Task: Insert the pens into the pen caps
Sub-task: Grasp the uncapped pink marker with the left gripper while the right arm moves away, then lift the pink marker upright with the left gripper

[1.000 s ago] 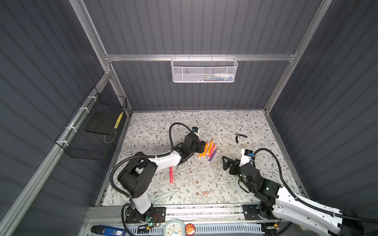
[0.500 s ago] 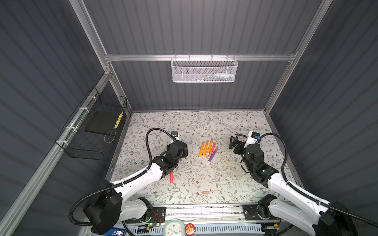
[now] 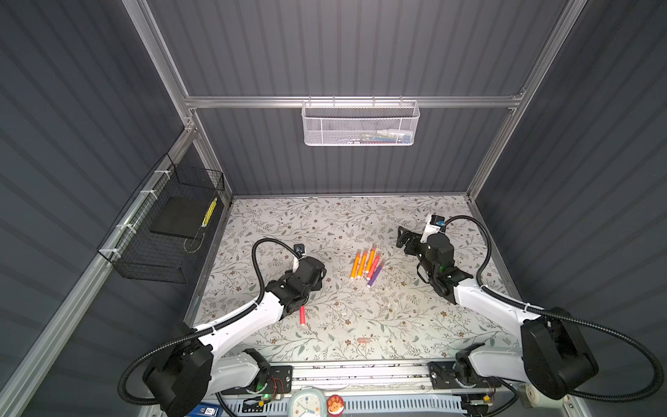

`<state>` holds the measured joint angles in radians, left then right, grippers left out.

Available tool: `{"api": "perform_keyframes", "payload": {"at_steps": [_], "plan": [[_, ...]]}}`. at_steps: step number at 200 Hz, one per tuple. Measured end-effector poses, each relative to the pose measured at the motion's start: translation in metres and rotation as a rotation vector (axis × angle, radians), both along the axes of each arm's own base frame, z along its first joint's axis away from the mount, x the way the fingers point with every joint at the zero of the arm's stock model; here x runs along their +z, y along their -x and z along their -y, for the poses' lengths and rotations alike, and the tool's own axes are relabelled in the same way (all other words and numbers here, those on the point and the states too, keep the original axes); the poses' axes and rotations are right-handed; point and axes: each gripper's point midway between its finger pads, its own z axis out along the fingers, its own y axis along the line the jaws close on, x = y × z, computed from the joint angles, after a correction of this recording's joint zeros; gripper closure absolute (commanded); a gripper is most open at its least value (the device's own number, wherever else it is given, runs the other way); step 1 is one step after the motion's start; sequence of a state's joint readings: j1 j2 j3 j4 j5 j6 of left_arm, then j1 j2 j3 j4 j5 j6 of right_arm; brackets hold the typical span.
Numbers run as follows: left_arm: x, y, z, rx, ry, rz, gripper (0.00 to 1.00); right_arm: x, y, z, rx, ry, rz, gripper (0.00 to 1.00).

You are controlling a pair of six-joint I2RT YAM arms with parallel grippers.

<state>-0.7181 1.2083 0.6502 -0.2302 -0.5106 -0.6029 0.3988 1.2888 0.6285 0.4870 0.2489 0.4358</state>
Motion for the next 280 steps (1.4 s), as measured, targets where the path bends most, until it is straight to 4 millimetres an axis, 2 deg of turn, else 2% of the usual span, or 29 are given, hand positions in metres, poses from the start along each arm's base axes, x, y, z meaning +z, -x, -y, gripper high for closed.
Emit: {"api": "perform_keyframes", "payload": {"at_steps": [50,69,108,150,217,280], "plan": [[-0.036,0.027,-0.01,0.019,0.032,-0.116,0.33,0.031,0.006,0.004,0.013,-0.025,0.083,0.01],[-0.045,0.035,-0.012,0.016,0.038,-0.143,0.33,0.036,0.006,0.005,0.016,-0.03,0.099,0.01],[-0.053,0.04,-0.01,0.025,0.062,-0.179,0.38,0.02,0.0,0.003,0.023,-0.023,0.065,0.01],[-0.065,0.058,-0.01,0.036,0.079,-0.288,0.41,0.002,-0.003,-0.003,0.043,-0.031,0.017,0.01],[-0.085,0.087,-0.015,0.05,0.112,-0.421,0.48,0.001,-0.003,-0.005,0.057,-0.055,0.009,0.01],[-0.086,0.093,-0.016,0.052,0.117,-0.445,0.5,-0.001,-0.001,-0.007,0.068,-0.067,0.002,0.01]]}}
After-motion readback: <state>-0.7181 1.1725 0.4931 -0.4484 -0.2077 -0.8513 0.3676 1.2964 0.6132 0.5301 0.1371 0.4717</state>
